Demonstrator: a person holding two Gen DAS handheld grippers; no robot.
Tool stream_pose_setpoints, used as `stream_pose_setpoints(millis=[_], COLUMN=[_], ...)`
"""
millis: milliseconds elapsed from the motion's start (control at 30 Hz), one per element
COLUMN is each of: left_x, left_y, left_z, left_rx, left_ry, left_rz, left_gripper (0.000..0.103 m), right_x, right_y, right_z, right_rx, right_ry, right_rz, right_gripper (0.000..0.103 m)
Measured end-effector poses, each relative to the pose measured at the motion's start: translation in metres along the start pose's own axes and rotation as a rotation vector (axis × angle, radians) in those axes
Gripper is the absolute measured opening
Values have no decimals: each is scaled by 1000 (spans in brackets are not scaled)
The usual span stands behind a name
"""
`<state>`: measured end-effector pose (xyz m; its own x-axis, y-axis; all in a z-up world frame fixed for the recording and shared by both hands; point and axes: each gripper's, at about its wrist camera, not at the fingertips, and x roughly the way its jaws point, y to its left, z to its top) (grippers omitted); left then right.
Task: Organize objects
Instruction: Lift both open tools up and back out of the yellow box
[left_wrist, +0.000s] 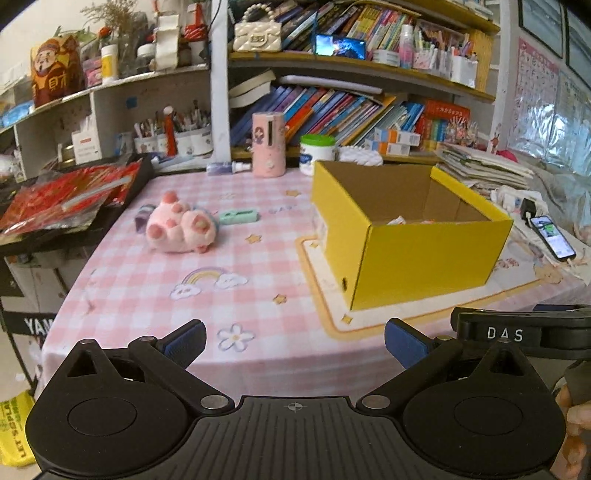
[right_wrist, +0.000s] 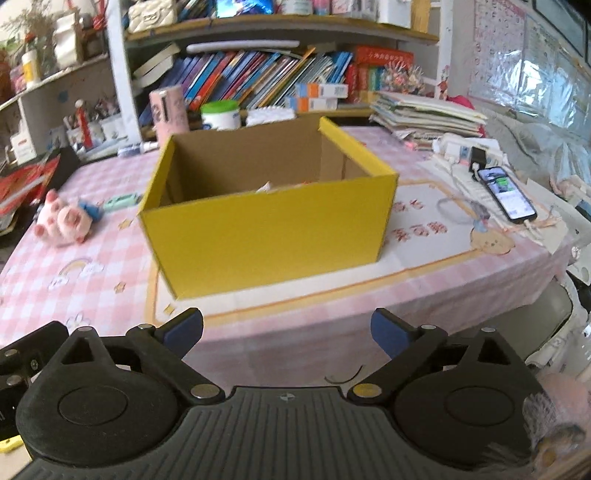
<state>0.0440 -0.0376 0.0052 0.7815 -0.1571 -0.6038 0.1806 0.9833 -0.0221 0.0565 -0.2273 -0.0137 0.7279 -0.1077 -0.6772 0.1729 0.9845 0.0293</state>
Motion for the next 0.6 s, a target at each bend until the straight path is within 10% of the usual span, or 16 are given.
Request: stream_pose_setpoints(millis=[600], left_x=[-17], left_y=[52], left_z=[-24], left_rx=[-26], left_ry=[69], left_rz=[109], left_gripper=[103], right_x=[-4], right_y=[67], right_z=[-17], right_rx=[-109], right_ry=[57], right_rz=[107], right_gripper=[103])
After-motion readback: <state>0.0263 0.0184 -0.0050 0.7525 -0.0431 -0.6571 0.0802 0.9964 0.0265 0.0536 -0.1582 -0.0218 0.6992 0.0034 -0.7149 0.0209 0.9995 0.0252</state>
